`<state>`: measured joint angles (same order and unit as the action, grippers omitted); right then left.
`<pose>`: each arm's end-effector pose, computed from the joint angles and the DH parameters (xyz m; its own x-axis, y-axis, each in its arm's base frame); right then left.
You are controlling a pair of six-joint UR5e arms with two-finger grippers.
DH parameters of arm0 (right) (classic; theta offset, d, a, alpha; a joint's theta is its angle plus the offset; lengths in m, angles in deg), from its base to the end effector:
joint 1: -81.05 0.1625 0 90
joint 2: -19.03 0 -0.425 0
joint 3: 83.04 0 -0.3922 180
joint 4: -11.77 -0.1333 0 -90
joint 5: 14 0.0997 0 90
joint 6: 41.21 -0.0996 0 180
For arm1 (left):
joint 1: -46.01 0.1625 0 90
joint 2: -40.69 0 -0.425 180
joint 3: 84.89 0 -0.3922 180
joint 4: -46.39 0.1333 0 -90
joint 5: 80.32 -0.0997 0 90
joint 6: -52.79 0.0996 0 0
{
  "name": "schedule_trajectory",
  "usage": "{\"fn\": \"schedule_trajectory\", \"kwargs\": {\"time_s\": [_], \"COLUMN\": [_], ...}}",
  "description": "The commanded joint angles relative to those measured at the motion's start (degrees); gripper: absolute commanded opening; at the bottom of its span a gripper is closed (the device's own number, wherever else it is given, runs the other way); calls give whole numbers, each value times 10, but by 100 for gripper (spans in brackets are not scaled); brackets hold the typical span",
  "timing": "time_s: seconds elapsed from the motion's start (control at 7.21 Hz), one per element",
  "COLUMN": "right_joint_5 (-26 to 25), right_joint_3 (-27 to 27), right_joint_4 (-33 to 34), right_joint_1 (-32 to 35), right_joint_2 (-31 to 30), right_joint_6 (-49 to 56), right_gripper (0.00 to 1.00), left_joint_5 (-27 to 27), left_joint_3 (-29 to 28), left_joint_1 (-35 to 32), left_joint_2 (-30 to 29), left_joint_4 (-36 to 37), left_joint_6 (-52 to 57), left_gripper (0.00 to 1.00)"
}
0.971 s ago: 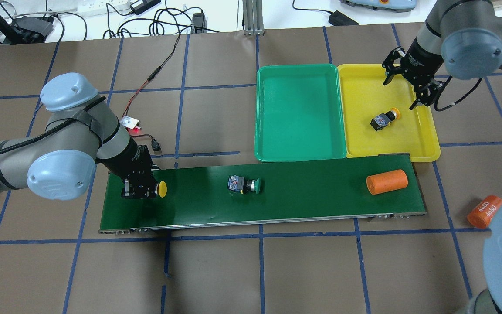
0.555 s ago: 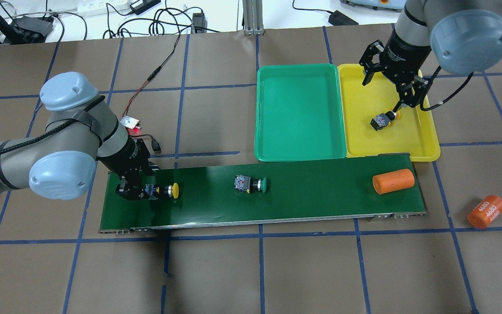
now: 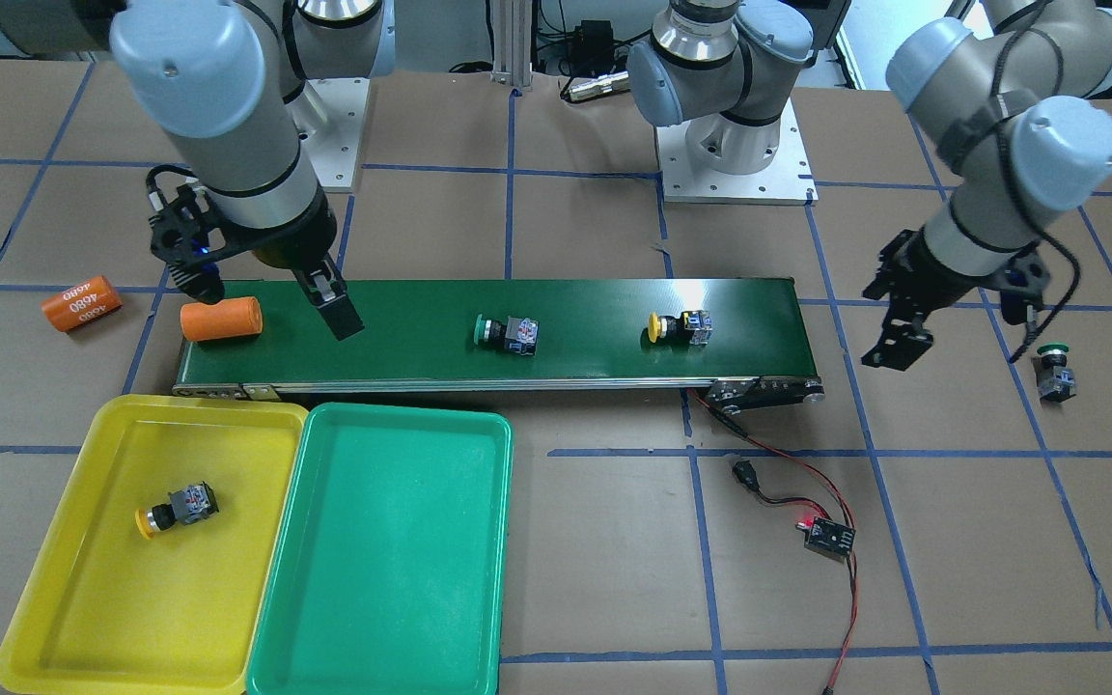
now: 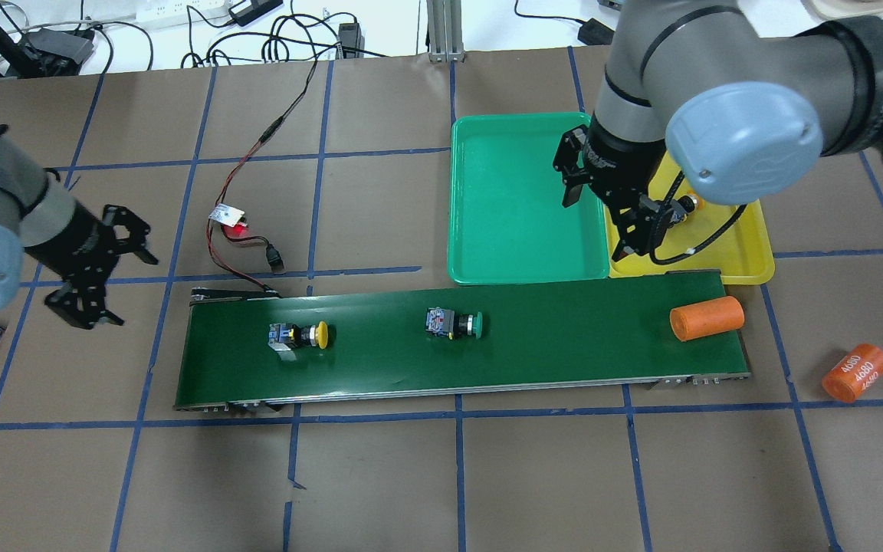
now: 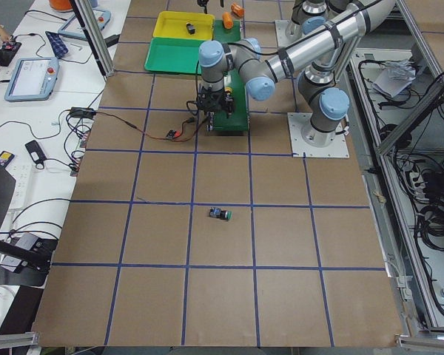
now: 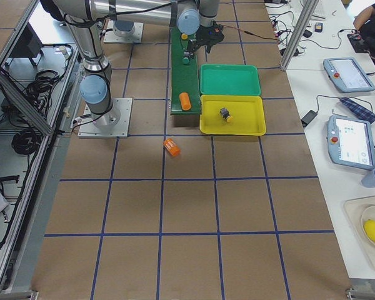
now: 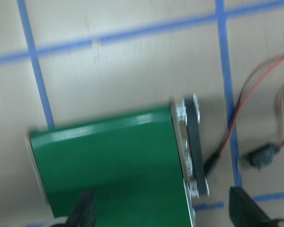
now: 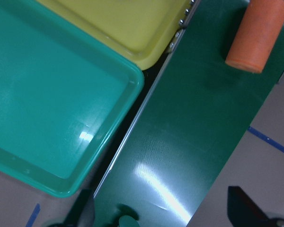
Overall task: Sort buttons by color to trays
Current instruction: 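Lower the right gripper toward the green button on the belt while the left gripper withdraws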
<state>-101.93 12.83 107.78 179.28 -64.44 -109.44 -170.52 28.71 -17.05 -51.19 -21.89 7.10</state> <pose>0.2098 -0.4944 0.3905 -0.4991 0.8618 0.0900 0.8663 0.4939 0.0746 0.0903 -0.4712 0.3126 -0.2993 -0.9529 -0.0494 -0.9538 0.2973 0.0433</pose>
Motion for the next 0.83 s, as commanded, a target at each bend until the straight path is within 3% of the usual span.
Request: {"fn": "schedule_trajectory", "kwargs": {"time_s": [0.0,0.28,0.42,0.69], "right_joint_5": [0,6,8,9], "right_joint_3": [19,56,83,97], "right_joint_4": [35,94,182,211], "right_joint_1": [32,41,55,67], "right_joint_2": [22,33,49,59], "right_joint_6": [-46,-116,-139,-146], "right_gripper": [100,100,100,100], "left_joint_5": [-5,-5,-5,-12], "left_joint_3": [-11,-12,-11,-15], "left_joint_1": [131,198,229,240], "left_joint_2": [-25,-50,-70,-108], "left_joint_4": [57,76,109,159], "left_joint_6": [288,506,614,786], "left_gripper": [100,100,100,100]}}
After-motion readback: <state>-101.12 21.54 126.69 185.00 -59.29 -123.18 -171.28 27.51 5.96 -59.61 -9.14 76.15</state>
